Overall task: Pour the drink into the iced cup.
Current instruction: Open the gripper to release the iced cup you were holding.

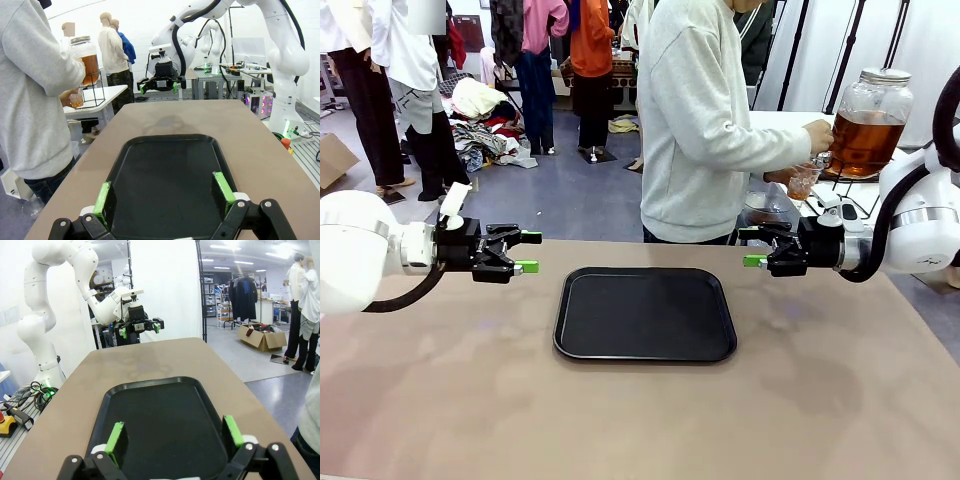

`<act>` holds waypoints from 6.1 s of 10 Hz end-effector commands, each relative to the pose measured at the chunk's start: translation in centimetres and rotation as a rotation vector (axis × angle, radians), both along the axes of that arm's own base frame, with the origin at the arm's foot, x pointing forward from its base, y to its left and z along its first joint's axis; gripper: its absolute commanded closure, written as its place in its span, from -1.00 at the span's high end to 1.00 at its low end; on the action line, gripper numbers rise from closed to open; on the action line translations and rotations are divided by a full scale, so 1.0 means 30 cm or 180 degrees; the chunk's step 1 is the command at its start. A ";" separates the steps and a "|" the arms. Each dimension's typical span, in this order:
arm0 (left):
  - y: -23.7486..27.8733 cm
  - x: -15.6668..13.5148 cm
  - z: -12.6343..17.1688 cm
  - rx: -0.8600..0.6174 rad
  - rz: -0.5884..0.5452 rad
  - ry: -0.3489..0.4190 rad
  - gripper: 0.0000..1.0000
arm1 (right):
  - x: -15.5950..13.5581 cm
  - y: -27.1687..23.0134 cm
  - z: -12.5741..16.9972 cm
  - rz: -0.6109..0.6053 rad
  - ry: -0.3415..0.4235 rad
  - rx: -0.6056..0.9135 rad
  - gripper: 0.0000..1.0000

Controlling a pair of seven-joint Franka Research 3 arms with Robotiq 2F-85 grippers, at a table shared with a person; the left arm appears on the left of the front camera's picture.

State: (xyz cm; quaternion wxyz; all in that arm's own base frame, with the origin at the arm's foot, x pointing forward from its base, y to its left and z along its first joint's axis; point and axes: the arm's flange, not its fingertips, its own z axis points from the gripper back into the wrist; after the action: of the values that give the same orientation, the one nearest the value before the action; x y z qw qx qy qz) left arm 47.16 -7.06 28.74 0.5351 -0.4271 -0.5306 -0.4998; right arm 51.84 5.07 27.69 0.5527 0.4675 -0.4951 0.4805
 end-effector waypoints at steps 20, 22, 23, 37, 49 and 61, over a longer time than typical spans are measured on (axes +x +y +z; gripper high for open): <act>-0.006 0.001 0.004 -0.0023 0.0019 -0.0017 1.00 | 0.000 0.000 0.005 -0.0001 -0.0010 -0.0001 1.00; -0.006 0.001 0.004 -0.0023 0.0019 -0.0017 1.00 | 0.000 0.000 0.005 -0.0001 -0.0010 -0.0001 1.00; -0.006 0.001 0.004 -0.0023 0.0019 -0.0017 1.00 | 0.000 0.000 0.005 -0.0001 -0.0010 -0.0001 1.00; -0.006 0.001 0.004 -0.0023 0.0019 -0.0017 1.00 | 0.000 0.000 0.005 -0.0001 -0.0010 -0.0001 1.00; -0.006 0.001 0.004 -0.0023 0.0019 -0.0017 1.00 | 0.000 0.000 0.005 -0.0001 -0.0010 -0.0001 1.00; -0.006 0.001 0.004 -0.0023 0.0019 -0.0017 1.00 | 0.000 0.000 0.005 -0.0001 -0.0010 -0.0001 1.00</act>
State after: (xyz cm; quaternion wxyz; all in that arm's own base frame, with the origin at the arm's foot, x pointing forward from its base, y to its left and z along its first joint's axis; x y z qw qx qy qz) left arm 47.16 -7.06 28.74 0.5351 -0.4271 -0.5306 -0.4998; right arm 51.84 5.07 27.69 0.5527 0.4675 -0.4951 0.4805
